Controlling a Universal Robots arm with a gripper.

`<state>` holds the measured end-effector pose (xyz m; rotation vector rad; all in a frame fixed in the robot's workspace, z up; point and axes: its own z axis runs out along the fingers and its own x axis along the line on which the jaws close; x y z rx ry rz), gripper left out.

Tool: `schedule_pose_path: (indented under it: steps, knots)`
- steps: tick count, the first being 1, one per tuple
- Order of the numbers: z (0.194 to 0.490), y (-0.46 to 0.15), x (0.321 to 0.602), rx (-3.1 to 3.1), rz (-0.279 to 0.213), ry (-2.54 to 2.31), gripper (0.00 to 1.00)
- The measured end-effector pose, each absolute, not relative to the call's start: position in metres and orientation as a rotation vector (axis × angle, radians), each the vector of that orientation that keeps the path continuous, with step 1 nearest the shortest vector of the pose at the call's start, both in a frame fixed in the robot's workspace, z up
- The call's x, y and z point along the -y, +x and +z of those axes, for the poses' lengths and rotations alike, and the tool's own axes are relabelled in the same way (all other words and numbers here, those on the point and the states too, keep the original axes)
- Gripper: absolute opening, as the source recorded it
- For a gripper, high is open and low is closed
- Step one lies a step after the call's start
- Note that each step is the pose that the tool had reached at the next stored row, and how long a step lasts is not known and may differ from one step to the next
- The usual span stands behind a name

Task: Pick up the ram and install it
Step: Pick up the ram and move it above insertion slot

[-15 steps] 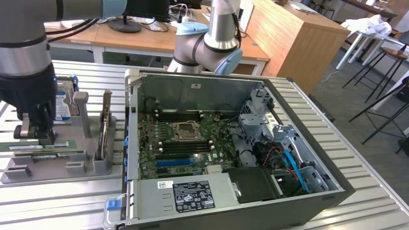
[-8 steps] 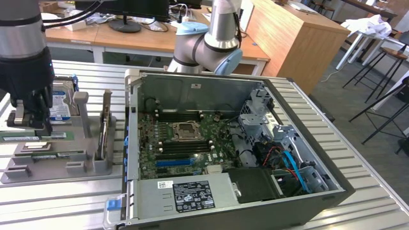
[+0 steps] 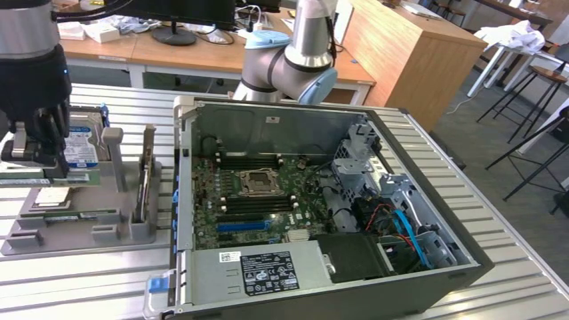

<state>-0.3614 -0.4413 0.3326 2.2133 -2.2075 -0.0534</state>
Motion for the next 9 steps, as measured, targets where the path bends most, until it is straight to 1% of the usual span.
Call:
schedule_pose_path:
  steps: [9]
  knots:
    - [0.356, -0.361, 0.441, 2.208, -0.053, 2.213, 0.11]
